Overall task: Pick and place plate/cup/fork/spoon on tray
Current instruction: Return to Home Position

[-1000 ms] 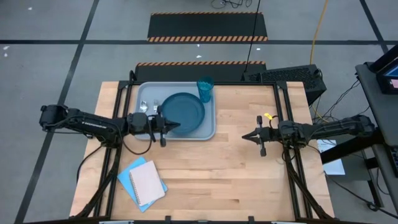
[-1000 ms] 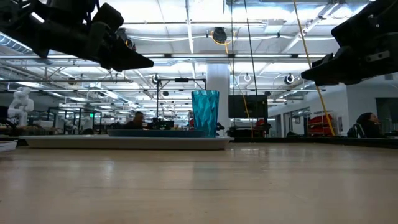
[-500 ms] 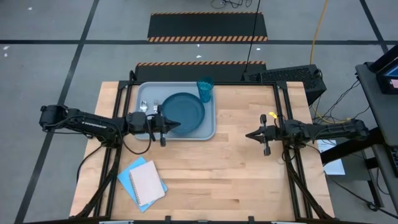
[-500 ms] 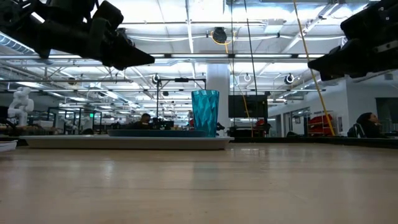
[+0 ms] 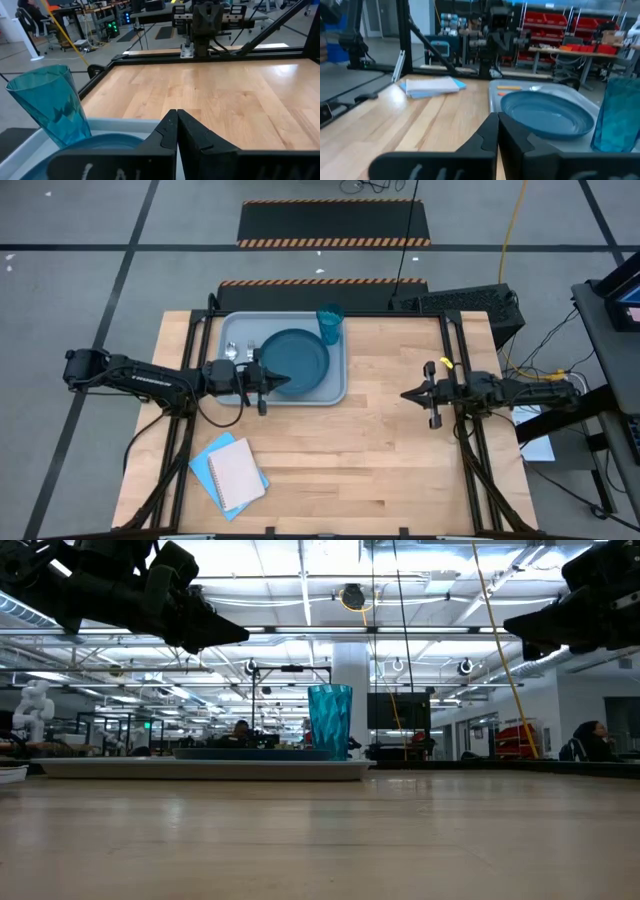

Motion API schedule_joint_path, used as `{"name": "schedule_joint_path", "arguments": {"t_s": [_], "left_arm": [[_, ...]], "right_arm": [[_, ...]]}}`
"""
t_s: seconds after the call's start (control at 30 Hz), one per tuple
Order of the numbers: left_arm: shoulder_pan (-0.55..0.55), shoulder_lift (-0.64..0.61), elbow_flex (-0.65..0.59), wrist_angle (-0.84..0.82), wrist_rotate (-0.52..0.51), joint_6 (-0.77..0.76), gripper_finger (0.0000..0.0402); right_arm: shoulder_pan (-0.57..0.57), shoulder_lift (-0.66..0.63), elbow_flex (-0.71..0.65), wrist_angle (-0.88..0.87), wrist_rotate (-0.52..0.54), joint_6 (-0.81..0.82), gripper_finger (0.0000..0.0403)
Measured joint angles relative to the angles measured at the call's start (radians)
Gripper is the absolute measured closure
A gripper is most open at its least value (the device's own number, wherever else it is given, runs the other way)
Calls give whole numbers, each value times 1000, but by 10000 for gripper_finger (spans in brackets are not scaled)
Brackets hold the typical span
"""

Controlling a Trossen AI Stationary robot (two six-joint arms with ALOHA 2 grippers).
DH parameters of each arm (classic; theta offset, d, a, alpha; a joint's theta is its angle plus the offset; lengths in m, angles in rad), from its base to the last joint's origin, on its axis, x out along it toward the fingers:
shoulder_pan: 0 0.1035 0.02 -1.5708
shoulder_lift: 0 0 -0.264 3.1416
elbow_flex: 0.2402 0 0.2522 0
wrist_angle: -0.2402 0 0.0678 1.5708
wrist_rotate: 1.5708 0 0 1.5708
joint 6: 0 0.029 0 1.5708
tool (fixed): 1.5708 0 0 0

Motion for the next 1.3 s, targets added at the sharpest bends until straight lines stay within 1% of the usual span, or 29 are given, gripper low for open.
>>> {"name": "schedule_joint_path", "arguments": {"t_s": [0.07, 0.3, 0.37, 0.77, 0.87, 1.0, 1.13, 1.3], "left_arm": [[0, 0, 0, 1, 0, -1, 396], [0, 0, 1, 57, 0, 23, 398], [0, 0, 1, 68, -1, 24, 395], [0, 0, 1, 66, -1, 27, 397], [0, 0, 1, 66, 1, 26, 397], [0, 0, 1, 60, 3, 25, 398], [3, -64, 1, -24, 4, 2, 397], [-5, -184, 1, -160, 5, -25, 399]], "right_arm": [[0, -22, 1, -7, 1, 0, 403], [0, -20, -38, 40, 2, 11, 403], [0, -20, -39, 38, 18, 18, 403], [0, -20, -43, 20, 27, 26, 403], [0, -20, -43, 14, 76, 25, 403], [0, -18, -44, 13, 97, 27, 403], [0, -18, -44, 15, 98, 29, 403], [0, -18, -44, 33, 100, 51, 403]]}}
